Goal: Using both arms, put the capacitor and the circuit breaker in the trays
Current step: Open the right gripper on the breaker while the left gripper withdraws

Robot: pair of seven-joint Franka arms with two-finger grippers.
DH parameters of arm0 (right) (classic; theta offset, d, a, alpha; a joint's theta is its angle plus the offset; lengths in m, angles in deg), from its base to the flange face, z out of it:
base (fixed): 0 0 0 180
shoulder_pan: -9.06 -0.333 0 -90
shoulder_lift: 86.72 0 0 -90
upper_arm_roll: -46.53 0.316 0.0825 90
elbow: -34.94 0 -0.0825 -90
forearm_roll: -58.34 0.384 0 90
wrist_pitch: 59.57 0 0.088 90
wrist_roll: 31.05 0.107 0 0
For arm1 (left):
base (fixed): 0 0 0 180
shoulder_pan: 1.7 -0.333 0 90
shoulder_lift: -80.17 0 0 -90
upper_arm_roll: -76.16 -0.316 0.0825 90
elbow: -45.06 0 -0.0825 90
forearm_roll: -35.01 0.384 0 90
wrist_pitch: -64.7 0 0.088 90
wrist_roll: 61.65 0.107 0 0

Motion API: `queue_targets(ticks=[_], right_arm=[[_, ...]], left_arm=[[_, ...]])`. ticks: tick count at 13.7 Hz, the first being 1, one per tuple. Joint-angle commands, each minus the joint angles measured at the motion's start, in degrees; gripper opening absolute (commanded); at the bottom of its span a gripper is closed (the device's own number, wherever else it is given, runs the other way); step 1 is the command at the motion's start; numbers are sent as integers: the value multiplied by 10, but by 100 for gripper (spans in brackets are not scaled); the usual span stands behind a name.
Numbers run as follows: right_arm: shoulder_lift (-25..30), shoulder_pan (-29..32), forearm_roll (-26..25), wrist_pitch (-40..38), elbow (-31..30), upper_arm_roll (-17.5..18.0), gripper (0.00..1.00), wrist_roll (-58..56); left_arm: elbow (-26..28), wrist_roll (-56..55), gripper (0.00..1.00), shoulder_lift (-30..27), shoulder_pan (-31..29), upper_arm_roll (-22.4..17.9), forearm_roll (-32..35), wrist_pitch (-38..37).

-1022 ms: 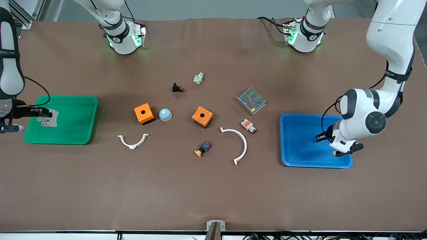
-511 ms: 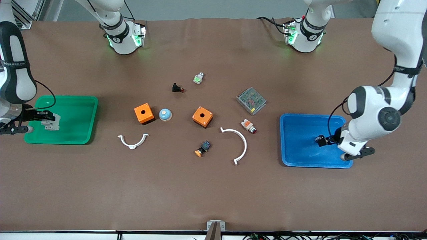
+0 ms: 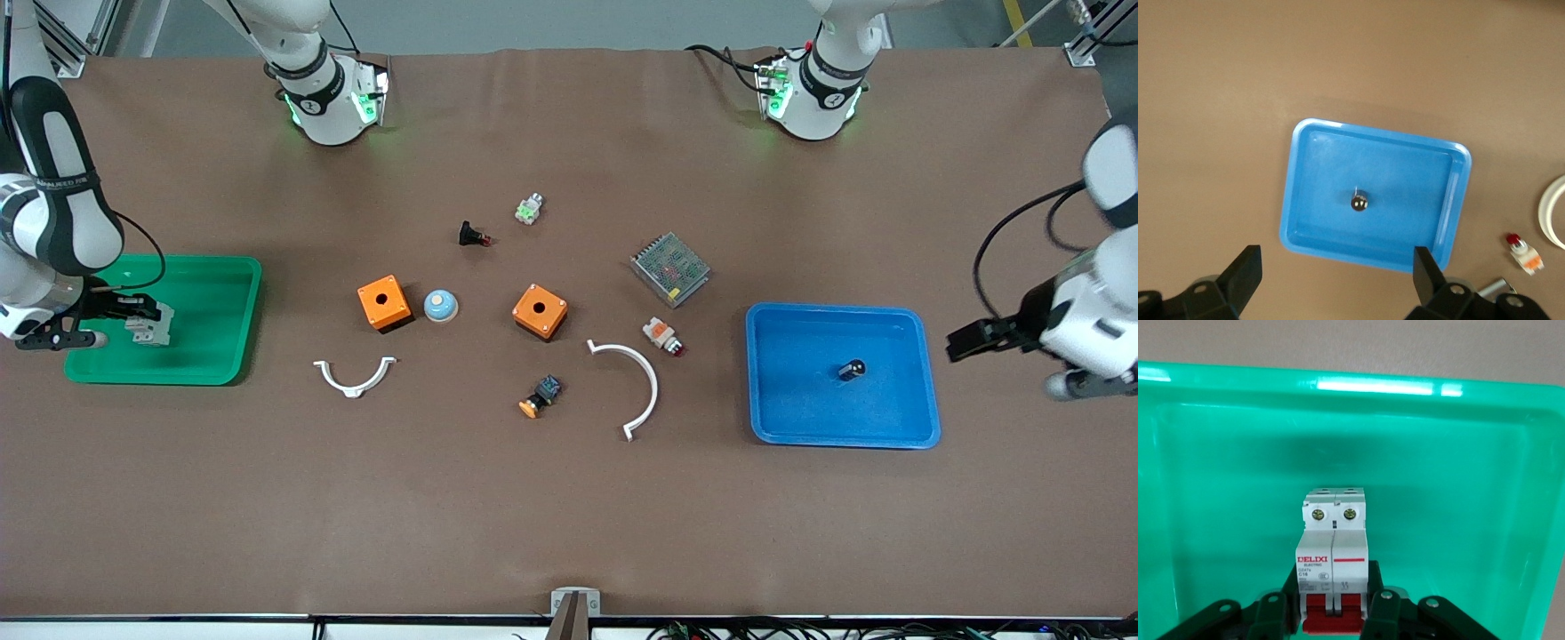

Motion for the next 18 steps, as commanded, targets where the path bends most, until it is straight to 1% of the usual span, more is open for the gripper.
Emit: queue_targets(ticks=[1, 4, 5, 6, 7, 8, 9, 10, 11, 13, 15, 17, 18], right_arm=[[7, 15, -4, 15, -21, 7, 22, 4], [7, 21, -3, 50, -39, 7, 23, 31], [7, 21, -3, 53, -42, 7, 24, 38], [7, 21, -3, 52, -44, 7, 26, 38], [8, 21, -3, 51, -46, 7, 55, 38], [8, 21, -3, 46, -44, 7, 95, 37], [16, 19, -3, 36, -43, 8, 100, 36], [33, 13, -3, 2, -33, 10, 100, 38], [50, 4, -4, -47, -8, 12, 100, 38], [60, -28, -4, -169, 79, 13, 98, 68], [59, -72, -5, -259, 157, 13, 98, 137], [69, -108, -4, -324, 200, 13, 98, 192], [87, -124, -4, -335, 203, 14, 98, 212]], left_arm=[[-13, 33, 100, -41, -3, 9, 11, -42], [-10, 56, 100, -83, -2, 12, 5, -96], [-2, 55, 100, -102, 5, 12, 4, -102], [14, 55, 100, -117, 14, 9, 3, -103], [34, 55, 100, -138, 26, 3, 1, -103], [56, 55, 100, -156, 34, -5, -1, -103], [73, 54, 100, -173, 47, -16, -8, -102], [75, 54, 100, -177, 57, -24, -12, -104], [75, 55, 100, -178, 56, -24, -13, -105], [74, 55, 100, -172, 51, -26, -20, -108], [74, 54, 100, -172, 52, -25, -21, -109], [74, 54, 100, -173, 52, -23, -32, -117], [75, 52, 100, -174, 52, -23, -42, -120]])
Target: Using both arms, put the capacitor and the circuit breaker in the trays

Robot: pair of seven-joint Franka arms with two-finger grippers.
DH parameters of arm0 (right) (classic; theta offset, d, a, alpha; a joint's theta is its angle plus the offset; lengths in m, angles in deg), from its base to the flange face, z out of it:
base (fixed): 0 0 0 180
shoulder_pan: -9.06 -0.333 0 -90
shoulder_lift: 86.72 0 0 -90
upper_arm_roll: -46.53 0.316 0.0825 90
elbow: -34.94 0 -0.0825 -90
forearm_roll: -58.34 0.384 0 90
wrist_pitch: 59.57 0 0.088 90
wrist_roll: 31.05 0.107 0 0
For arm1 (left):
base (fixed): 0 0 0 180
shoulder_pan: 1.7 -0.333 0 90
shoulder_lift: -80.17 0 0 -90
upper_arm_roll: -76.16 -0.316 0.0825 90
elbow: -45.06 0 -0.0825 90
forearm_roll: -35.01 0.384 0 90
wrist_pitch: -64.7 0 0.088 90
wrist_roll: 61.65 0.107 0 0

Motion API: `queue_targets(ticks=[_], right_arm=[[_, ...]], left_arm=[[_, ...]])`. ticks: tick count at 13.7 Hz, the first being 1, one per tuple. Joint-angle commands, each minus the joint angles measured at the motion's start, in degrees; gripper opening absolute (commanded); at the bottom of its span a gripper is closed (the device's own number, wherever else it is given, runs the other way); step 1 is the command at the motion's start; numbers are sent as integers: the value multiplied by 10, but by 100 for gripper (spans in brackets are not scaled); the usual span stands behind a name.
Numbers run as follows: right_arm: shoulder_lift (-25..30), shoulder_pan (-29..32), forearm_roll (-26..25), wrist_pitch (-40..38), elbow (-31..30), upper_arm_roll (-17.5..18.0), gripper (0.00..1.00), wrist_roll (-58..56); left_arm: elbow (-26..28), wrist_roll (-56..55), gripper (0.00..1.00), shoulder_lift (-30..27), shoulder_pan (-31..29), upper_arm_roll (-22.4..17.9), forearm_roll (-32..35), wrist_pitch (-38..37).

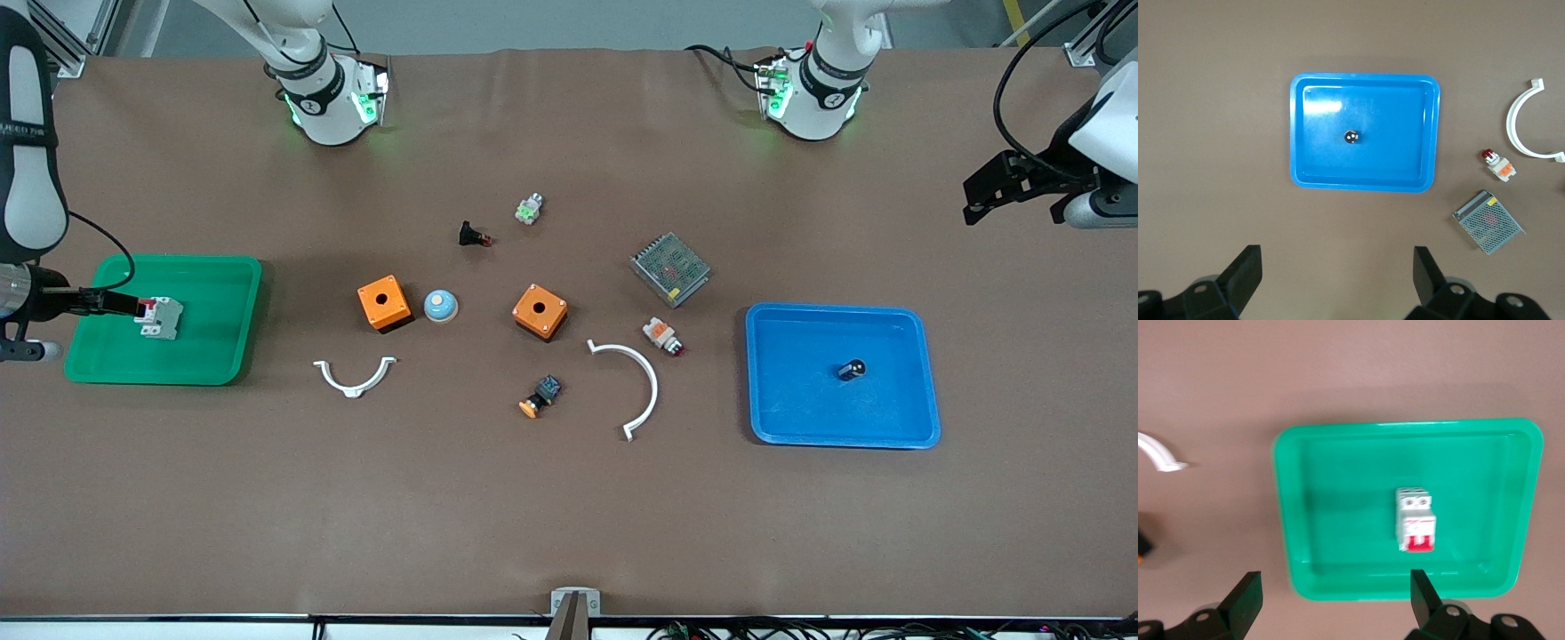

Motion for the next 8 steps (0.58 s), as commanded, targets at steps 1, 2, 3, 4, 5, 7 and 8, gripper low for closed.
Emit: queue_targets(ticks=[1, 2, 3, 4, 5, 7, 8], right_arm=[[35, -44, -4, -33, 17, -2, 99, 62], [52, -54, -4, -42, 20, -2, 99, 67], [67, -58, -4, -48, 25, 0, 99, 68], [79, -67, -4, -48, 29, 0, 99, 69], [89, -75, -4, -48, 29, 0, 99, 70], [110, -93, -3, -50, 29, 1, 99, 71], [119, -109, -3, -59, 29, 0, 98, 71]], left_arm=[[9, 8, 100, -9, 1, -2, -24, -10], [14, 8, 100, -9, 1, -2, -28, -10], [15, 8, 100, -10, 1, 0, -28, -9], [17, 9, 100, -12, 1, 0, -26, -10], [26, 9, 100, -13, 0, 0, -25, -8], [37, 8, 100, -18, 1, 0, -25, -2], [38, 7, 100, -20, 1, 0, -25, -3]])
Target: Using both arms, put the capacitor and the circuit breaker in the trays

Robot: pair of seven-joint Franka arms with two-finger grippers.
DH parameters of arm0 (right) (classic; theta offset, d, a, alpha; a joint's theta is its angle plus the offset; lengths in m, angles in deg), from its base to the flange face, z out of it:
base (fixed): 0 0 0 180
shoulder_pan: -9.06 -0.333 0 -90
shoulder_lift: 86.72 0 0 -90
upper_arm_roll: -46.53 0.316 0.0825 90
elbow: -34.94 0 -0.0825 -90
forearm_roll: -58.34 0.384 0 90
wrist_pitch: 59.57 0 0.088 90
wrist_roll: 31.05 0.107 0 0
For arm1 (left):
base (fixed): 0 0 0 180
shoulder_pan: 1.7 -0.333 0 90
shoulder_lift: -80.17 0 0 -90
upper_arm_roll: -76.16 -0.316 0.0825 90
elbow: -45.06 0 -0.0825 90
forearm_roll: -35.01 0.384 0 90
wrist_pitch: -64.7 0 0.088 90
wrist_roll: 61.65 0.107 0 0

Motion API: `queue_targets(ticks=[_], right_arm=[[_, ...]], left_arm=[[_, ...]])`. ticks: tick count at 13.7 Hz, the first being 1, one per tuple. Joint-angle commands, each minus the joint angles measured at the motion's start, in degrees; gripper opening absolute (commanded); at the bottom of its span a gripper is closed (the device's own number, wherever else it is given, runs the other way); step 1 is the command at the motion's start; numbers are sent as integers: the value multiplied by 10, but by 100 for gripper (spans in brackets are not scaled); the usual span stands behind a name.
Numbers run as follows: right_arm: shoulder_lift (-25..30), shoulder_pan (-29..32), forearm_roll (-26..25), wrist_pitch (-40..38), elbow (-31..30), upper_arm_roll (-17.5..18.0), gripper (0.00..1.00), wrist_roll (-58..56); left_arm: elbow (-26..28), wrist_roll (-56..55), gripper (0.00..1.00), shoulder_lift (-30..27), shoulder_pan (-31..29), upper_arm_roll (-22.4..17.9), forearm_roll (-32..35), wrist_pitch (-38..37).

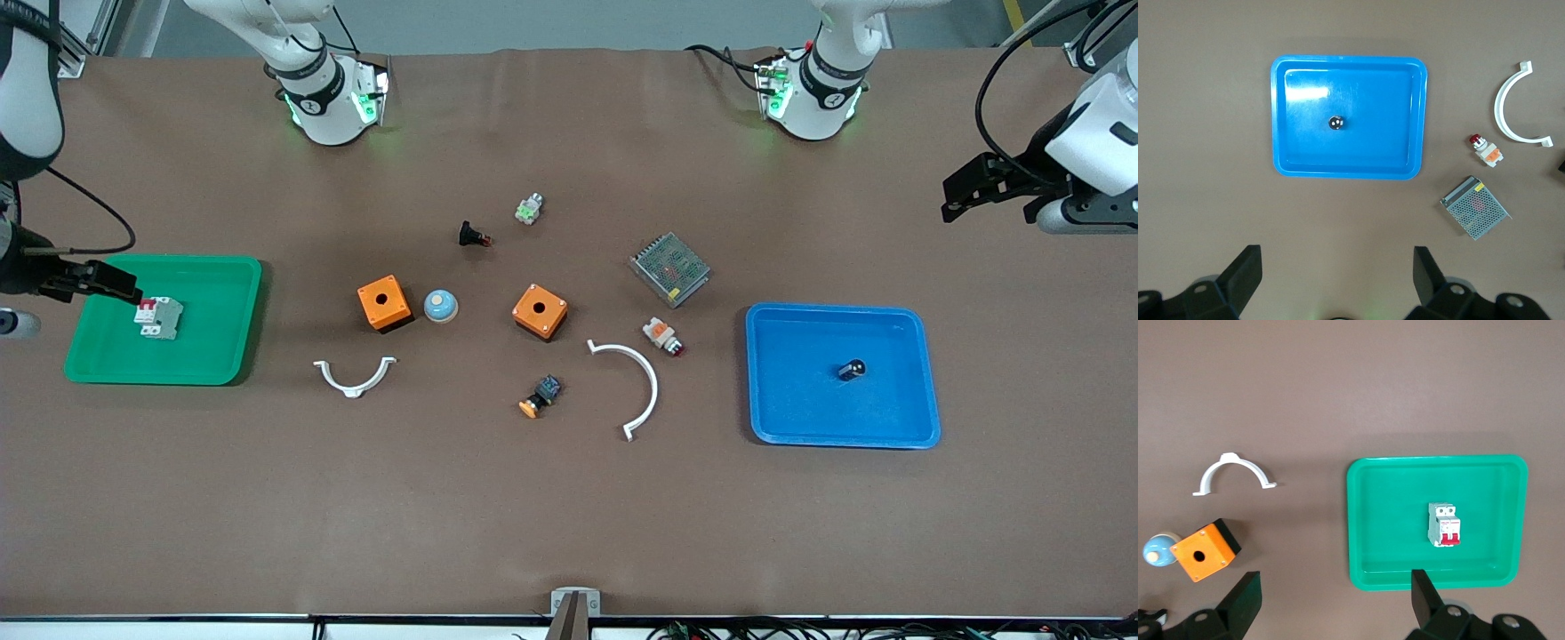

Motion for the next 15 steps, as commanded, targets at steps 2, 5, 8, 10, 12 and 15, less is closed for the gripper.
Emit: queue_targets(ticks=[2, 5, 8, 10, 12, 15], right_arm=[[33, -43, -3, -15, -5, -2, 98, 52], [40, -45, 3, -22, 4, -3, 99, 66], [37, -45, 15, -21, 32, -5, 100, 66], [34, -44, 24, -33, 55, -7, 100, 64], [33, -42, 28, -46, 68, -8, 100, 64], [31, -42, 30, -45, 74, -8, 100, 65]], left_arm=[[35, 7, 100, -34, 0, -1, -6, 5], [57, 6, 100, -43, 1, 0, -6, 27], [47, -2, 100, -37, 3, 0, -5, 26], [44, -3, 100, -36, 4, 1, -5, 27], [37, 1, 100, -33, 4, 0, -5, 25], [24, 5, 100, -24, 5, 1, -5, 24]])
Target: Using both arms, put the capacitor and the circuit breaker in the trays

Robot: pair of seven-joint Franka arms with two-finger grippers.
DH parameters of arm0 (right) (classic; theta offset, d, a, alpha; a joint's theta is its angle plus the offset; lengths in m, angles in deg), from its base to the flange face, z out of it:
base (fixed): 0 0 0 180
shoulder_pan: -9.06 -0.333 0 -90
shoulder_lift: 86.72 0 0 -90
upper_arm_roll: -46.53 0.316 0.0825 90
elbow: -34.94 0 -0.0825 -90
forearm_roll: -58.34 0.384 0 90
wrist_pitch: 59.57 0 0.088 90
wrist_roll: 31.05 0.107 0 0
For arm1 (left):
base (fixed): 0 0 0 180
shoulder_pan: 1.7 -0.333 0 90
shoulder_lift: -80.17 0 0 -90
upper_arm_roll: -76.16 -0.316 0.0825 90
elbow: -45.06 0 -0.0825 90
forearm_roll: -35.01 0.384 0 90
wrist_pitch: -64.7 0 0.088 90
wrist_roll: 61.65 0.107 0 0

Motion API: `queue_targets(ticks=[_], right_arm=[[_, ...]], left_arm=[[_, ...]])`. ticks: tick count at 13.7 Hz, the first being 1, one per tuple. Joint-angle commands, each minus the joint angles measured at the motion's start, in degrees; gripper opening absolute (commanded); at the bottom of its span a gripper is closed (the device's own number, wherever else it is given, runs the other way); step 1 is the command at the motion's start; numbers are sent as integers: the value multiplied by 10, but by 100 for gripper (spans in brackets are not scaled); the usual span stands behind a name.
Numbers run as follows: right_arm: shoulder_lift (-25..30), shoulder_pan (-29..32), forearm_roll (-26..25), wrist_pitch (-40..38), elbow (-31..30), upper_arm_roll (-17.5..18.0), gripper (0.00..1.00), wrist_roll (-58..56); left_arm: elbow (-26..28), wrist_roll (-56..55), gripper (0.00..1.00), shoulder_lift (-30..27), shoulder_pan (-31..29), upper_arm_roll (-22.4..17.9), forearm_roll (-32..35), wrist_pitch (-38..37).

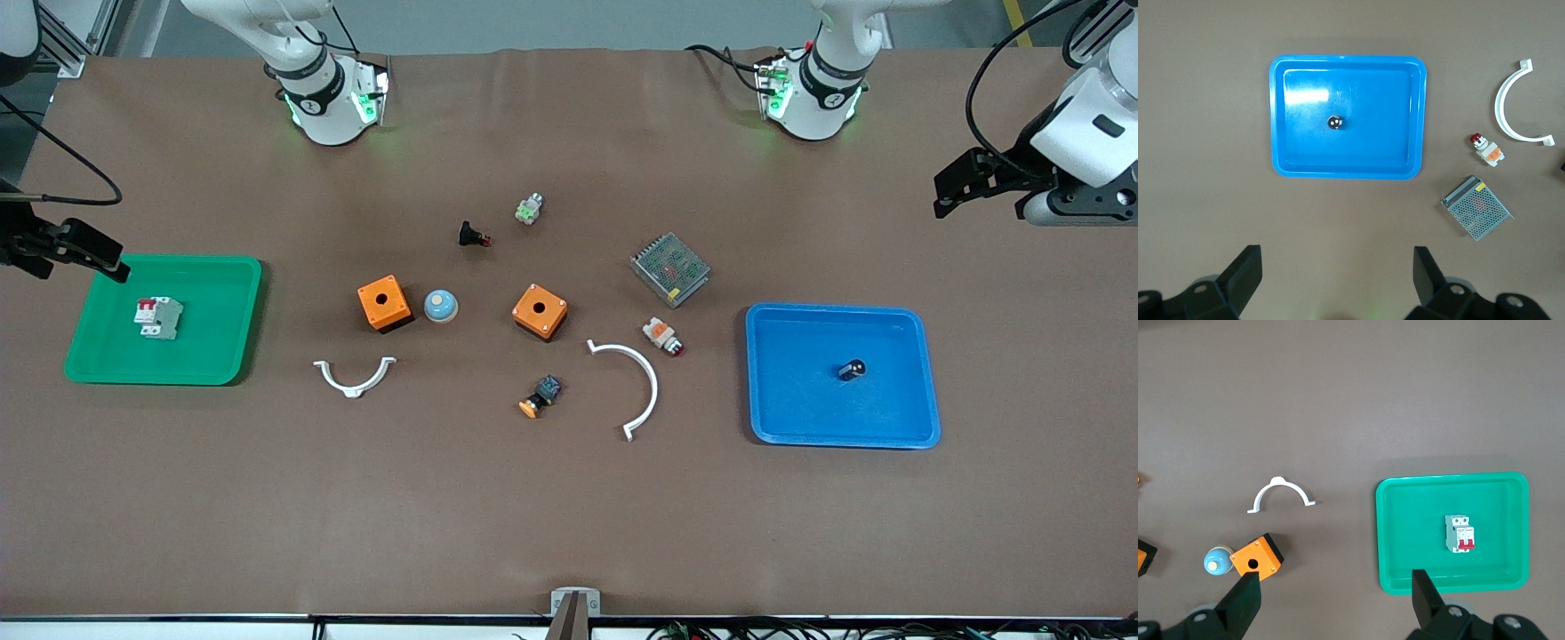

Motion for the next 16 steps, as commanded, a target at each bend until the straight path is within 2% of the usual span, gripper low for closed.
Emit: queue_targets(ticks=[1, 16], right_arm=[[-3, 5, 23, -10, 13, -1, 100, 6], [-3, 8, 7, -11, 46, -1, 100, 0]], left_arm=[[-13, 6, 100, 2, 1, -1, -5, 1], [-24, 8, 100, 7, 3, 0, -5, 0]])
